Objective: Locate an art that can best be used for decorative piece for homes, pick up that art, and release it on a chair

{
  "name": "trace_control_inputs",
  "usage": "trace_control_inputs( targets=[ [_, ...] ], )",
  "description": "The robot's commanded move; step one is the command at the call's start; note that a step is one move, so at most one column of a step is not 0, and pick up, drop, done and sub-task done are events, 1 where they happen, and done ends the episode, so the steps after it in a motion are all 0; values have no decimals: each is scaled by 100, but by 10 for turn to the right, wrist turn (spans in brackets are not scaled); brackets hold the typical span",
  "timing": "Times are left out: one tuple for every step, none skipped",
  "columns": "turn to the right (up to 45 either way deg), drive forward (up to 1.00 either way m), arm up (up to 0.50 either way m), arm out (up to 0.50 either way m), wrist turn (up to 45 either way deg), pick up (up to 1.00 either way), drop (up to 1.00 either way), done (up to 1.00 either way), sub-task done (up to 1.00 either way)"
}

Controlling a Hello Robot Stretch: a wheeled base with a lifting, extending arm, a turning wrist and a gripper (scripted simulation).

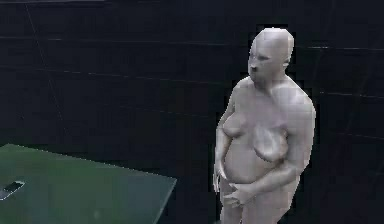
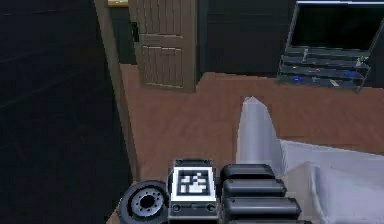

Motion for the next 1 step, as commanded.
trace_control_inputs(
  targets=[
    [300, 0, 0, 0, 0, 0, 0, 0, 0]
  ],
)
